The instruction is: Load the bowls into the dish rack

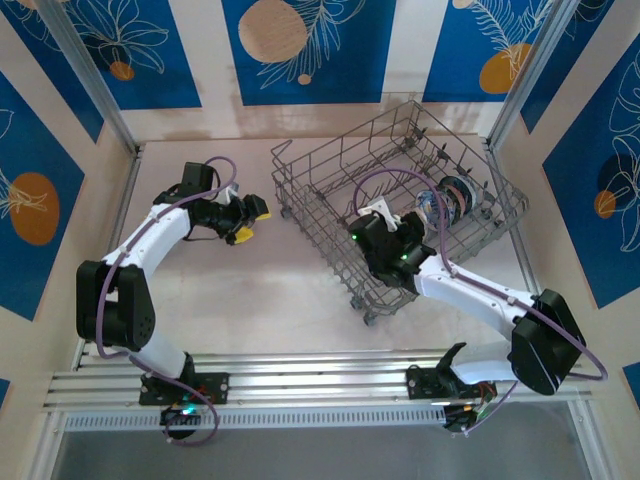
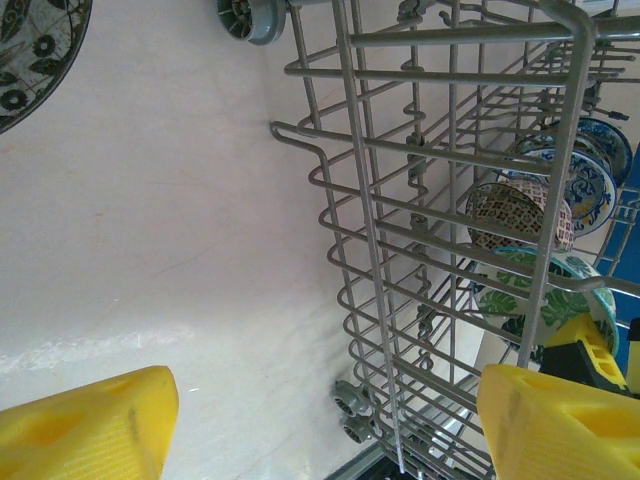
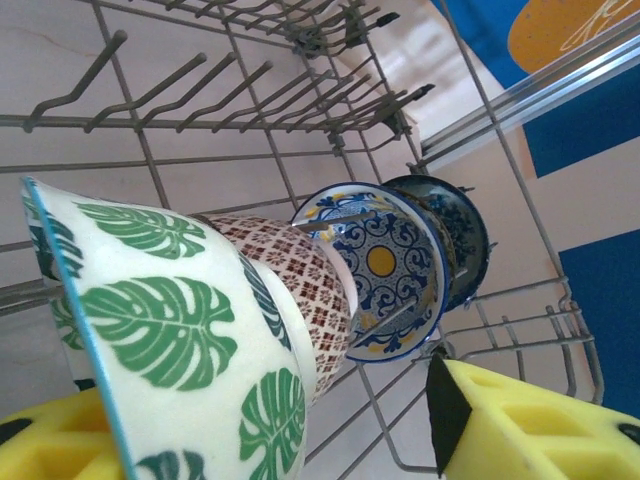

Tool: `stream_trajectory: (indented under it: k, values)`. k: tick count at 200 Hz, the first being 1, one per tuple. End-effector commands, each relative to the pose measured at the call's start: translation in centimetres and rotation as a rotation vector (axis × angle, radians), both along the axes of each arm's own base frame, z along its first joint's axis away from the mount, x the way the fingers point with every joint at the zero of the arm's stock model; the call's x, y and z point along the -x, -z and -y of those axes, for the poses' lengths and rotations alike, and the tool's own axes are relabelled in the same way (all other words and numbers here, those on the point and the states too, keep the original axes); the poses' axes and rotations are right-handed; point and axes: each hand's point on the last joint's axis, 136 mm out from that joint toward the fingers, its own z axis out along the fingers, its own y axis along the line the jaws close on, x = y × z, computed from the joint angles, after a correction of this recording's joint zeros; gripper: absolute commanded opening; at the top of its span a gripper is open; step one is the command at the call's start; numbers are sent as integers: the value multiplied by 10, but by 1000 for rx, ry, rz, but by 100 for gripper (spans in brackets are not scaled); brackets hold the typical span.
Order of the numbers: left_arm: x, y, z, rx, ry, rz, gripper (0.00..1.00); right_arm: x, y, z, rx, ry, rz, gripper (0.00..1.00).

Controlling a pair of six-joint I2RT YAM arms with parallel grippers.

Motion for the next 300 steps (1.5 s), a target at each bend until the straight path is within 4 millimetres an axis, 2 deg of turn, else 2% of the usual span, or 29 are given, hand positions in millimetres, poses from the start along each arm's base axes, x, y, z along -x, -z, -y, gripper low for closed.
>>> stream_trajectory:
  k: [1, 72, 193, 216, 236, 273, 300]
  values:
    - [4, -1, 4, -2, 7, -1, 79, 7, 25, -5, 17, -7, -69, 61]
    - [4, 1, 4, -4, 5, -4, 79, 2, 46, -6, -58, 34, -126, 65]
    - [3, 5, 4, -8, 2, -18, 79, -7, 61, 2, -158, 80, -198, 66]
    - [2, 4, 3, -17, 1, -14, 79, -10, 49, 1, -159, 69, -179, 66]
    - [-2, 2, -4, -61, -9, -7, 79, -13, 28, 2, -183, 51, -145, 67]
    - [-14, -10, -21, -113, -36, 17, 80, -15, -12, 6, -257, -4, -107, 75]
    - [-22, -20, -36, -145, -68, 37, 80, -14, -29, 10, -307, -32, -108, 82]
